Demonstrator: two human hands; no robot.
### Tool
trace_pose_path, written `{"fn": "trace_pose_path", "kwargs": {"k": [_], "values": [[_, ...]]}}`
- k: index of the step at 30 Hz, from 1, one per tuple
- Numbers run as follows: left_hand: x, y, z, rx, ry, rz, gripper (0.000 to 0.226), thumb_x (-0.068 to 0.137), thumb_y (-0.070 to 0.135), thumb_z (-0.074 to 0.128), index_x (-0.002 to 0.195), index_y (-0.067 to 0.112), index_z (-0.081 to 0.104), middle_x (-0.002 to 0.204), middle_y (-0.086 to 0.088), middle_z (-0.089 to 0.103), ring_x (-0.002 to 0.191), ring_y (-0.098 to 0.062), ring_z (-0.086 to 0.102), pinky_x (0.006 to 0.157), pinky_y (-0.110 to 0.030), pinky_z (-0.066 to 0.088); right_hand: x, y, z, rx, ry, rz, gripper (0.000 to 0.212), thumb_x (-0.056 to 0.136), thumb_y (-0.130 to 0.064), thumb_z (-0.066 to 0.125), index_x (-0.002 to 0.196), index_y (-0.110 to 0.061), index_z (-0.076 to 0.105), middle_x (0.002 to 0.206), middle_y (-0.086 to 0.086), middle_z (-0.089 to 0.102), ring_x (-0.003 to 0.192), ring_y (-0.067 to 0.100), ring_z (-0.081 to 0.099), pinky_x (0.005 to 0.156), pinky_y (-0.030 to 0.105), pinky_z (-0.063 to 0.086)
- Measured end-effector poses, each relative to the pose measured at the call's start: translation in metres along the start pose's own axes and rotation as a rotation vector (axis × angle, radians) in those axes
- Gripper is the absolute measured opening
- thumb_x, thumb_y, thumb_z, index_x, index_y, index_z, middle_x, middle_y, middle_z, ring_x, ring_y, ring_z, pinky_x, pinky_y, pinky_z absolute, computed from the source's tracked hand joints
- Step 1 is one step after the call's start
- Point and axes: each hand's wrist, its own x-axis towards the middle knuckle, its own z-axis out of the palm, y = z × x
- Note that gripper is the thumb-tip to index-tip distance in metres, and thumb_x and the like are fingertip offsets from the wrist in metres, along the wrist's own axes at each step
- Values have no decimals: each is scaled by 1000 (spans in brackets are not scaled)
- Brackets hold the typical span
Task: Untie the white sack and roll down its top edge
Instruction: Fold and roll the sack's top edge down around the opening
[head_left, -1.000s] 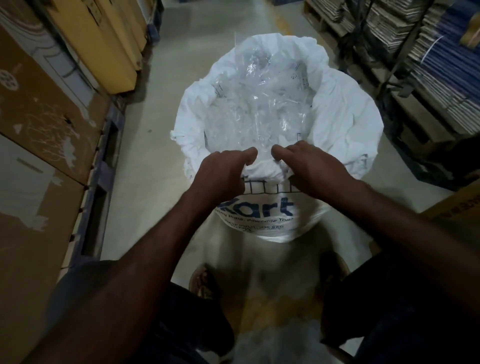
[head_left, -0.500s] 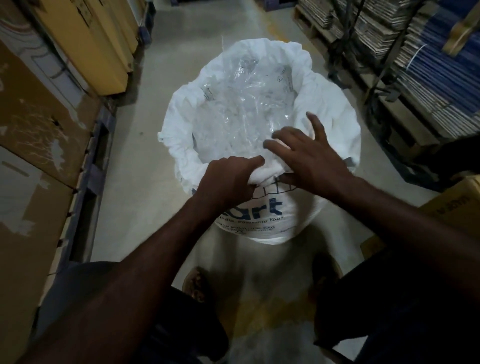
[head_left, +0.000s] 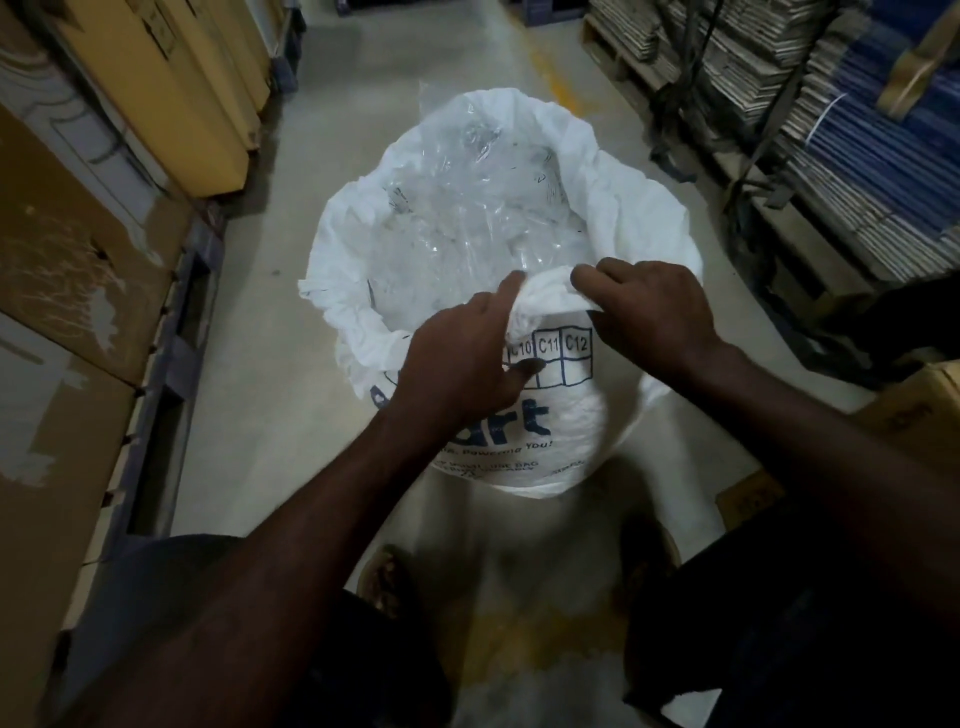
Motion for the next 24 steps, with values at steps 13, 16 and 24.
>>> {"fn": "trace_pose_path", "kwargs": {"k": [13,16,24], "values": [[9,-7,10,109,86,-14,46,93,16,74,127,23,45,120,-1,60,86,-27,59,56,-37,45,-35,-31,15,314,-238,-172,26,87,-33,67,106,-15,62,160,20,38,136,36,47,110,44,44],[5,-5,10,66,60,-35,46,88,15,75,124,22,47,121,-3,57,88,-26,58,57,-37,49,-29,-24,14,553,-255,14,33,96,-53,68,86,-22,62,164,6,37,131,18,54,104,36,47],[8,-20,-22,-307,-527,51,73,76,65,89,139,35,68,135,-3,66,128,-21,58,111,-40,47,-20,-1,16,539,-561,65,45,79,-64,79,102,-25,81,153,-8,57,106,11,68,97,33,52]]}}
